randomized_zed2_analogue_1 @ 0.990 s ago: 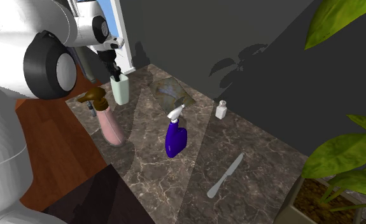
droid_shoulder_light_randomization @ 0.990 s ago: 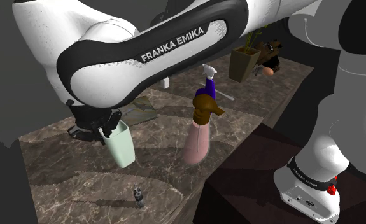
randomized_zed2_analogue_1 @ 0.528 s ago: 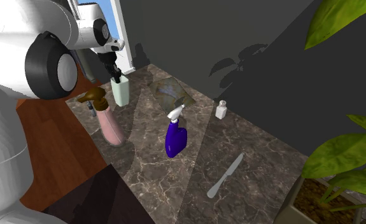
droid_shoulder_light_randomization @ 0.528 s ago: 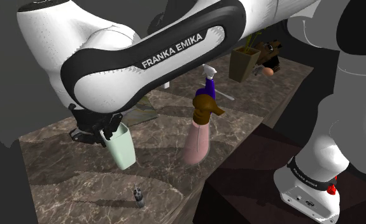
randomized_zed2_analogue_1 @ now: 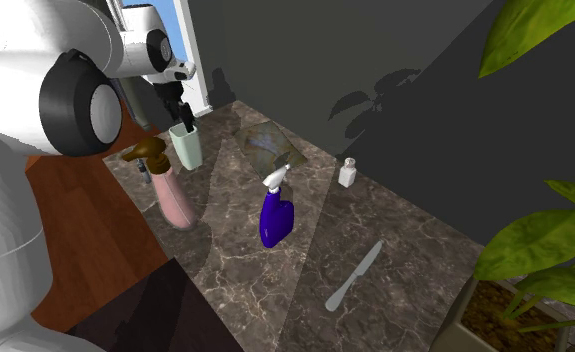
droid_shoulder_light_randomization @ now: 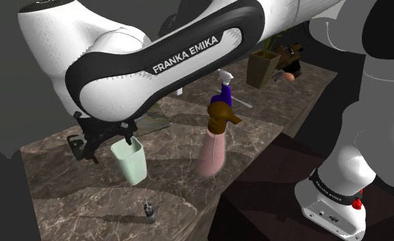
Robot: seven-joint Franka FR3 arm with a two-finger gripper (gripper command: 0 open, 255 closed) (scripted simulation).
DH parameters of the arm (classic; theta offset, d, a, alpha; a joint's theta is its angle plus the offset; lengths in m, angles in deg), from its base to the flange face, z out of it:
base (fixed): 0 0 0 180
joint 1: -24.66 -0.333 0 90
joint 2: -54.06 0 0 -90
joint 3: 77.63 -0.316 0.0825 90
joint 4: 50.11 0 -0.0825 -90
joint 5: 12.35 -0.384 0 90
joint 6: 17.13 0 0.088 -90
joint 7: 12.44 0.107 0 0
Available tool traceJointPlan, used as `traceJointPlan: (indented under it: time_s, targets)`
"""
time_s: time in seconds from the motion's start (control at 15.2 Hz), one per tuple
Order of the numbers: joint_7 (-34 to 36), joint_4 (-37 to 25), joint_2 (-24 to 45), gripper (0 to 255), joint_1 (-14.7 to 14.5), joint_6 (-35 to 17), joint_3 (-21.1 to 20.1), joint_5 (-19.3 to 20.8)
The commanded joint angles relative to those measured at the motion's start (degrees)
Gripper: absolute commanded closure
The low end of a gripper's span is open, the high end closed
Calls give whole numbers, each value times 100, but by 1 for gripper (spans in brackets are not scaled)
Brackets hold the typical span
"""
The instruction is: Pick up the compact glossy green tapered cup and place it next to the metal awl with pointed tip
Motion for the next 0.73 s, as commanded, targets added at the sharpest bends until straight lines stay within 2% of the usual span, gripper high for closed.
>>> traceJointPlan:
  time_s: [0.0,0.2,0.66]
  targets:
    - [-17,-103,-61,0,-2,162,-14,-25]
    - [-58,-447,-193,0,-18,630,-45,-82]
    - [-58,-447,-193,0,-18,630,-45,-82]
